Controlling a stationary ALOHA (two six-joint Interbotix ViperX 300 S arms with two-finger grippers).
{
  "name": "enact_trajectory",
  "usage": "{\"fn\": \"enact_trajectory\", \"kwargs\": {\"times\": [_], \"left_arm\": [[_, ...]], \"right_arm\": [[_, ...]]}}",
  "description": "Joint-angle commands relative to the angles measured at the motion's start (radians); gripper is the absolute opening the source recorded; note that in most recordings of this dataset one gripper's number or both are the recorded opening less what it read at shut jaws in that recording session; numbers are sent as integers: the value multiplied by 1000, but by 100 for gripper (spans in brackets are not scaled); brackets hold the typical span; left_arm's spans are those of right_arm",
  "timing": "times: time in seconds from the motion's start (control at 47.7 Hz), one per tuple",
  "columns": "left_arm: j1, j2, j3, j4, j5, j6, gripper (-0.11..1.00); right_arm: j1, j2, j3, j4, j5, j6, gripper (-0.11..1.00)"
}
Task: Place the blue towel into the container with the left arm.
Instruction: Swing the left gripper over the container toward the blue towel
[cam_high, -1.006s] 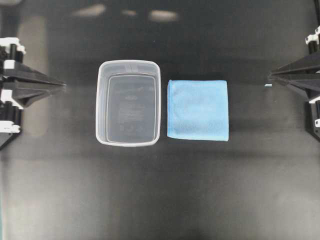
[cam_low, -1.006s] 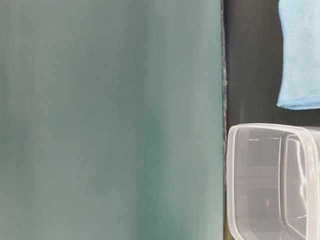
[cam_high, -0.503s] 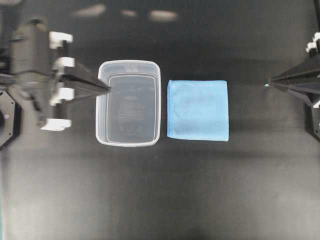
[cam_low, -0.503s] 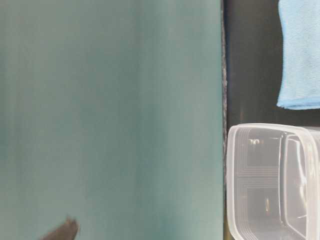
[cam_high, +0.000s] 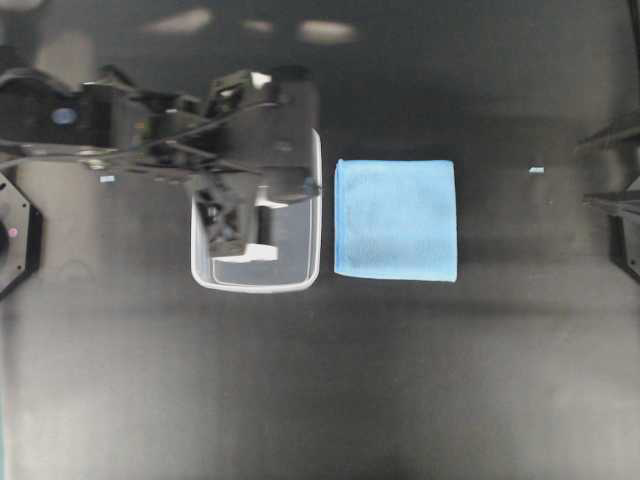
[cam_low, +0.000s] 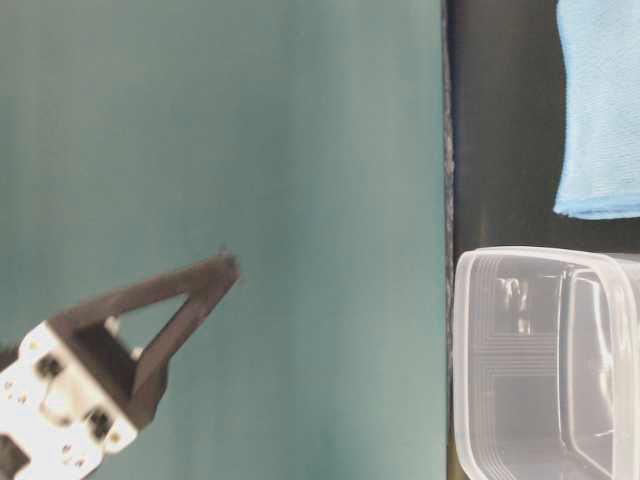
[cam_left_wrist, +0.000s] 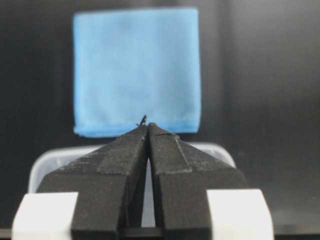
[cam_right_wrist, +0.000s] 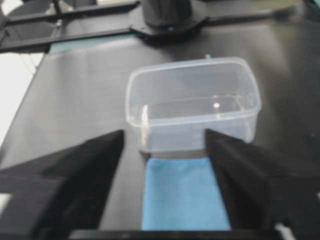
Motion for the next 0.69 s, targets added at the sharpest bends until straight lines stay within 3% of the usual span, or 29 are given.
{"fn": "enact_trajectory", "kwargs": {"times": [0.0, 0.105, 0.168, 0.377, 0.461, 0.524, 0.671], "left_arm": [[3, 60, -98, 5, 34, 20, 0], [12, 118, -152, 5, 58, 34, 2], [18, 152, -181, 5, 67, 35, 9], [23, 296, -285, 5, 118, 29, 70], [25, 364, -331, 5, 166, 25, 87], [23, 413, -357, 5, 195, 21, 91], [25, 506, -405, 5, 206, 34, 90]], "right_arm": [[-2, -5, -17, 3, 8, 0, 69], [-3, -11, -18, 2, 11, -3, 72], [-2, -9, -18, 3, 11, -3, 71], [-12, -12, -20, 2, 6, -11, 71], [-26, -17, -21, 2, 8, -12, 71], [-34, -21, -23, 0, 6, -12, 72], [-41, -28, -25, 2, 5, -14, 71]]}}
